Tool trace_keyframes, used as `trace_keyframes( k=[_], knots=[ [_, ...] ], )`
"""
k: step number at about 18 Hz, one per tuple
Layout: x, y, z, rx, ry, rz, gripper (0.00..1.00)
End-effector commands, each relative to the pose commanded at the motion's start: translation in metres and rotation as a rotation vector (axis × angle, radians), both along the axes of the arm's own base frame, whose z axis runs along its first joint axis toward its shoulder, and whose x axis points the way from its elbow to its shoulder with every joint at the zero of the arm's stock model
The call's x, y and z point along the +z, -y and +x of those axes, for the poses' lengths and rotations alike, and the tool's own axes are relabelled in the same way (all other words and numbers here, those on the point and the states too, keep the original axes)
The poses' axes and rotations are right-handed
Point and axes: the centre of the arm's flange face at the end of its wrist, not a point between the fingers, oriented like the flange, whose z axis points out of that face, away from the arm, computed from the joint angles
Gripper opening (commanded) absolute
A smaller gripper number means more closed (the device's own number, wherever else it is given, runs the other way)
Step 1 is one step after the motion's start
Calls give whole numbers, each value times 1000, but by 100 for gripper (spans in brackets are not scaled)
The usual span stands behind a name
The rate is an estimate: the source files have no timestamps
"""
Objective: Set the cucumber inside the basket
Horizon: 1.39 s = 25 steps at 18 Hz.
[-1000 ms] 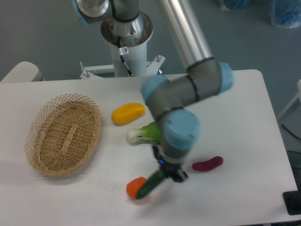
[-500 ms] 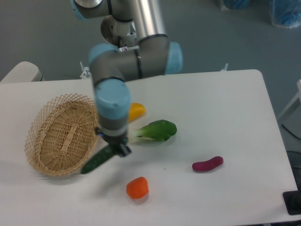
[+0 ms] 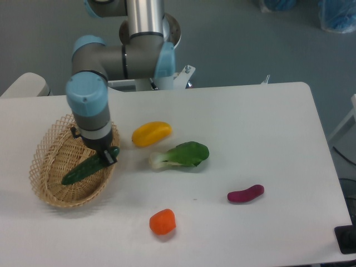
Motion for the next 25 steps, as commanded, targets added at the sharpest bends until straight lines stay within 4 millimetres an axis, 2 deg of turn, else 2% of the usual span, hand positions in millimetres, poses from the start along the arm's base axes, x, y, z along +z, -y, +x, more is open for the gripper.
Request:
trace_keyframes(
  k=[1,5,6,9,10,11,15,18,23,25],
  knots=[
    [-3,-1,8,3,1,-4,19],
    [-23,3,13,5,8,-34,24],
    [-24,5,14,3,2,-38,32],
    [-22,4,24,-10,0,-36,70],
    [-23,4,25,-7,0,-39,96],
    [-22,4,25,9,1,-37,100],
    [-7,-1,21,23,-8,-8,100],
    [12,-12,9,34,-21,27,100],
    [28,-3,-56,124,-33,52,100],
    [40,-2,-86,140,-46,75,100]
  ],
)
